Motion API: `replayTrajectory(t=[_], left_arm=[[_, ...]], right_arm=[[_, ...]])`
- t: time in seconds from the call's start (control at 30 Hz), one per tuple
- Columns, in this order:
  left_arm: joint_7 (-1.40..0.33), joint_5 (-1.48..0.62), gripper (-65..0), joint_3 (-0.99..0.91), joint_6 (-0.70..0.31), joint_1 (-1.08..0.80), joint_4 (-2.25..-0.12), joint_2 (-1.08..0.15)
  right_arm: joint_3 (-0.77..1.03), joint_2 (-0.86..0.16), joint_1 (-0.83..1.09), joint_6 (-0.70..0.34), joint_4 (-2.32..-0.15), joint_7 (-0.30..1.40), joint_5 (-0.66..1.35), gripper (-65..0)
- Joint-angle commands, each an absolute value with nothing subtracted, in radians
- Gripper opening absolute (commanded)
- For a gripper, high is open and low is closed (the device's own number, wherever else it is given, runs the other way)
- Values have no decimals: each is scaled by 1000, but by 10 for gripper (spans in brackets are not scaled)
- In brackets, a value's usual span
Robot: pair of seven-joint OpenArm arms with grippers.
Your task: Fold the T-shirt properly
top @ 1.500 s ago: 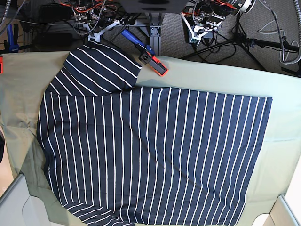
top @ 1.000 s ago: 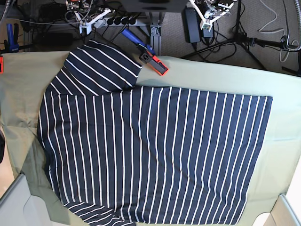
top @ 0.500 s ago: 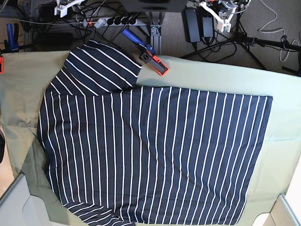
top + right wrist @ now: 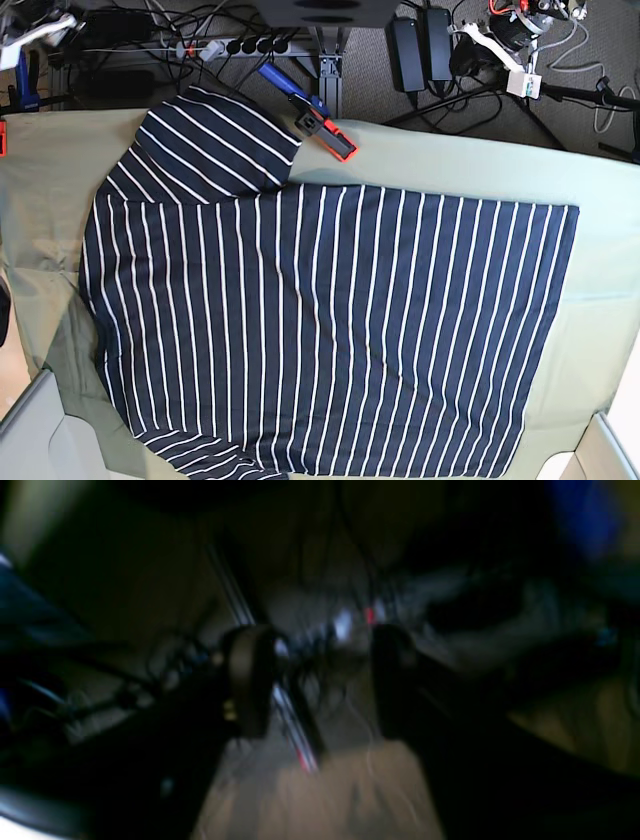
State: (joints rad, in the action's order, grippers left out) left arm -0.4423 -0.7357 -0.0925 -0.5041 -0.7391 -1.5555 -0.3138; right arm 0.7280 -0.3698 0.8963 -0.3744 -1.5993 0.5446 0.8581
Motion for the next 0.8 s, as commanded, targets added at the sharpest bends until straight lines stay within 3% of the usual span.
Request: replayTrajectory(t=[0.0, 0.13, 0.47, 0.77], left_arm=[[-440, -748, -501, -96, -521, -752, -1587, -327], [-485, -748, -501, -96, -521, -752, -1633, -336], [-626, -748, -501, -96, -521, -751, -1651, -336], [-658, -748, -501, -100, -521, -751, -1651, -336]], right_arm=[[750, -393, 886, -419, -1626, 531, 894, -310], [750, -415, 778, -427, -1643, 540, 995, -309], [635, -411, 608, -431, -1644, 573, 1022, -309], [418, -311, 560, -431, -1644, 577, 1013, -309]])
